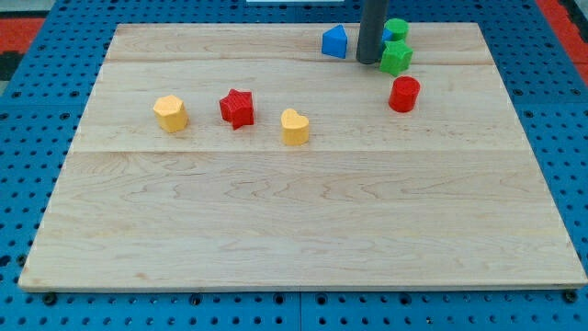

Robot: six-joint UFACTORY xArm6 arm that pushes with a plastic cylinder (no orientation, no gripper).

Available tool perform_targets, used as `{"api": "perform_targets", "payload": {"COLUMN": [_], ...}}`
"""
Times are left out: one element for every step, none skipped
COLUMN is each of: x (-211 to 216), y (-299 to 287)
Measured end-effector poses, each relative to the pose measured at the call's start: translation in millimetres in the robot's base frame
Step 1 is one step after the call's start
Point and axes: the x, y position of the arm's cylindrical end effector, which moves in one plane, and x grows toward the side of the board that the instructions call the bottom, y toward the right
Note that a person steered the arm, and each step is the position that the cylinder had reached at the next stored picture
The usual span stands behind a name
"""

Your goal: Push red star towards bottom center

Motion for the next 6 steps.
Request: {"api": "perform_targets", "payload": {"x": [9.2,50.3,65.7,61.5,100.3,151.4], "y": [-15.5,-61.4,-142.4,-177.2,-186.3,-185.9]}}
